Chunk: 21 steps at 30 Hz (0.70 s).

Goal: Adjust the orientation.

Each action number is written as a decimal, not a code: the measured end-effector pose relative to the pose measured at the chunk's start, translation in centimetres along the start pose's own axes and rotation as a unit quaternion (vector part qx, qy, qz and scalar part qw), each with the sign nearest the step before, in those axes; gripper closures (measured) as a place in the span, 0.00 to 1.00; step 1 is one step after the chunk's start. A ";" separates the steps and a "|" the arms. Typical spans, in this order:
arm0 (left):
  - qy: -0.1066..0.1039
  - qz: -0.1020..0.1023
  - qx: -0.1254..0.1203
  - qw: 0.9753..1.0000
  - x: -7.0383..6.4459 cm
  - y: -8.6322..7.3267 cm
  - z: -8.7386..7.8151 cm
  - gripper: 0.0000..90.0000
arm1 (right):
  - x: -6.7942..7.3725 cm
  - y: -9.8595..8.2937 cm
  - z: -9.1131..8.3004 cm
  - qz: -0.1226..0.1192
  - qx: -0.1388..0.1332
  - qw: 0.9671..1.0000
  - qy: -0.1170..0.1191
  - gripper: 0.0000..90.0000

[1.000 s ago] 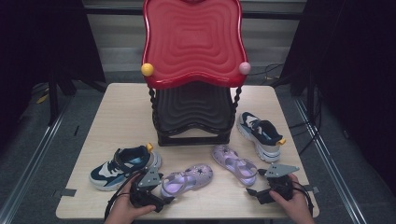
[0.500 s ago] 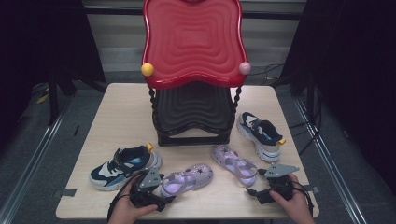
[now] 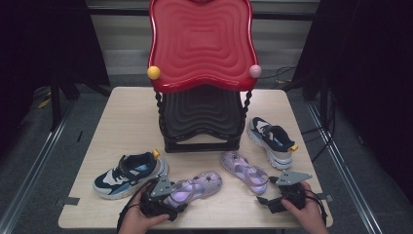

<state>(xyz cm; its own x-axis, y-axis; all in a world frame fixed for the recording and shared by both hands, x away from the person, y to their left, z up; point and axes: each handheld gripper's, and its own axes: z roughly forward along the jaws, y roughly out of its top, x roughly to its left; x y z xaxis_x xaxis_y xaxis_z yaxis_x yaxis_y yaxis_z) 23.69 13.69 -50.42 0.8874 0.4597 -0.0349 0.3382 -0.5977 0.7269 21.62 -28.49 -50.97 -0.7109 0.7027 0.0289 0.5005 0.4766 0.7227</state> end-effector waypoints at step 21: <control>0.010 -0.004 0.001 1.000 0.0 0.7 1.1 0.17 | 0.0 0.0 0.0 -0.002 0.000 1.000 0.000 0.14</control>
<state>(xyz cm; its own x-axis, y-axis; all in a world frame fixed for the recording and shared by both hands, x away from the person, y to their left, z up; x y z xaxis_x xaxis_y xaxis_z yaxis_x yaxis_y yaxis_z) 24.31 12.53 -50.68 0.8778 0.4782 -0.0271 0.3463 -0.5946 0.7256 21.66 -28.51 -50.98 -0.7129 0.7008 0.0271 0.4985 0.4792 0.7224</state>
